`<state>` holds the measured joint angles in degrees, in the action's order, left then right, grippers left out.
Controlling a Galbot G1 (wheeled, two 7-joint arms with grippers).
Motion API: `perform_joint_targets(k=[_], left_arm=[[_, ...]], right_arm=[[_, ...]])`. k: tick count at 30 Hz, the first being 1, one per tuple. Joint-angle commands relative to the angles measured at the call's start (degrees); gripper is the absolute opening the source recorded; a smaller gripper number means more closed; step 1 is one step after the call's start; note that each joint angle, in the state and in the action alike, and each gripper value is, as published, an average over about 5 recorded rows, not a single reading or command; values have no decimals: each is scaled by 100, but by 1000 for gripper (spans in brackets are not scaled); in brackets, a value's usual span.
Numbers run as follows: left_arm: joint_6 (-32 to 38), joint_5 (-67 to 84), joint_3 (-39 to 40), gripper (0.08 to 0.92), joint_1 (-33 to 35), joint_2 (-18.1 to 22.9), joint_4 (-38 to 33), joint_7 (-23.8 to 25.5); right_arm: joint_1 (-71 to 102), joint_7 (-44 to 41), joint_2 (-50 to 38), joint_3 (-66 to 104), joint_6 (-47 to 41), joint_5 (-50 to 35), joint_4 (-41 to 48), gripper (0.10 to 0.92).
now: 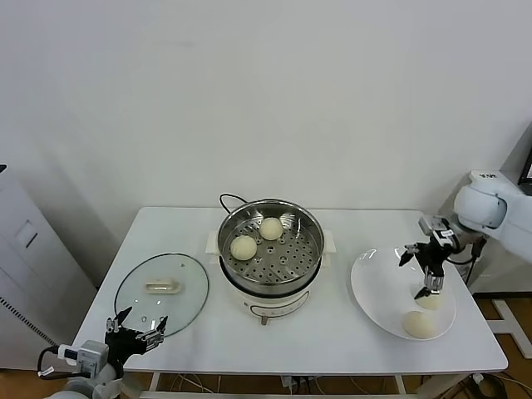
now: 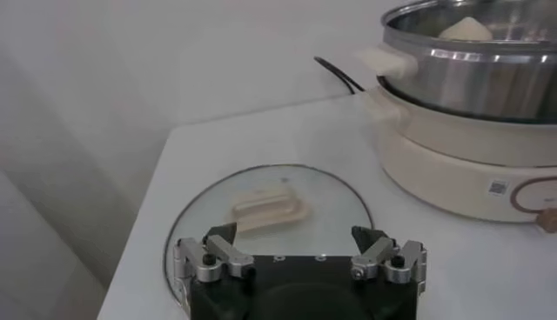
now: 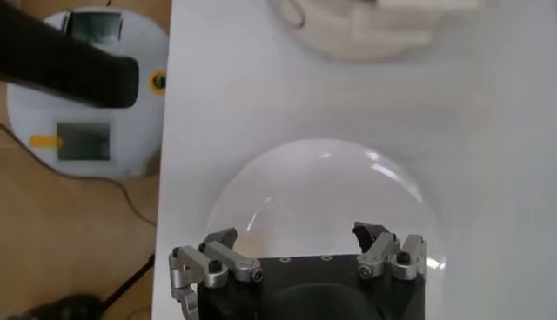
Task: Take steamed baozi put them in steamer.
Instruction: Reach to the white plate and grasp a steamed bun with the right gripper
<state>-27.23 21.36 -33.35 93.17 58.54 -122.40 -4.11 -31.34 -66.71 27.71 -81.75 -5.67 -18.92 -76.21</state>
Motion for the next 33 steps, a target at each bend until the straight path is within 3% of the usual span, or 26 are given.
perform_joint_targets(k=[1, 22, 33], left_arm=[[-1, 0, -3, 823, 10, -3, -18, 0], [-12, -1, 3, 823, -4, -34, 4, 5], [-13, -6, -5, 823, -17, -37, 32, 4]], right_arm=[[1267, -123, -259, 860, 209, 662, 228, 823], [2398, -213, 226, 1777, 435, 1204, 929, 818], [2564, -338, 337, 1952, 403, 1303, 1062, 684]])
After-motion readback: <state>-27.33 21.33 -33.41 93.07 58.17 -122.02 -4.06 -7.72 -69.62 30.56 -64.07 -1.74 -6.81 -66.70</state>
